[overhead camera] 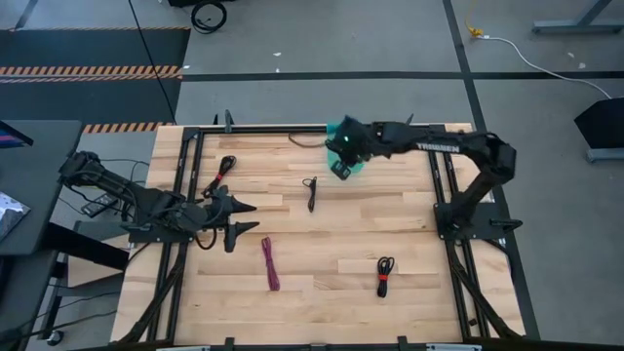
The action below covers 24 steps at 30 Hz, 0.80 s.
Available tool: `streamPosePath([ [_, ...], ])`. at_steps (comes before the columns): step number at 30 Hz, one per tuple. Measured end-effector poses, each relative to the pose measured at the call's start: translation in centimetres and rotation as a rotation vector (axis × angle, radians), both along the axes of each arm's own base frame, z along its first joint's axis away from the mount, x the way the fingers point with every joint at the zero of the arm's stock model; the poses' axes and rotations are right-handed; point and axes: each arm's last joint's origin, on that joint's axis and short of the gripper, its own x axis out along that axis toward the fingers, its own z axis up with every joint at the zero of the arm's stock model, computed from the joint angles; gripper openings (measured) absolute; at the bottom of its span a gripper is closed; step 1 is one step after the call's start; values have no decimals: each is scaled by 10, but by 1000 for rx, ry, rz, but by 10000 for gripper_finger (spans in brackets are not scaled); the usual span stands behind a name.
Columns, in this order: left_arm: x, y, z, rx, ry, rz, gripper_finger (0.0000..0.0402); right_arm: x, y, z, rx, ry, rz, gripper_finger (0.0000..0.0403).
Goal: Pick and place USB-C Cables
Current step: Put the black charger cable into the green bin
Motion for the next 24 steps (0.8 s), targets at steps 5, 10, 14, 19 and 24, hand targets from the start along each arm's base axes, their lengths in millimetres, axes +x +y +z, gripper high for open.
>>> streamPosePath([
  [5,0,0,0,1,0,0,227,4,-34,-20,84,45,-61,30],
  [10,0,0,0,2,0,0,227,3,-56,-36,118,92,-118,30],
  [14,0,0,0,3,0,-1,227,-3,-68,-48,171,130,-169,41],
  [19,0,0,0,4,1,-1,227,-4,-74,-52,186,129,-178,99],
  [24,0,0,0,3,0,-1,227,2,-71,-46,140,83,-163,154],
])
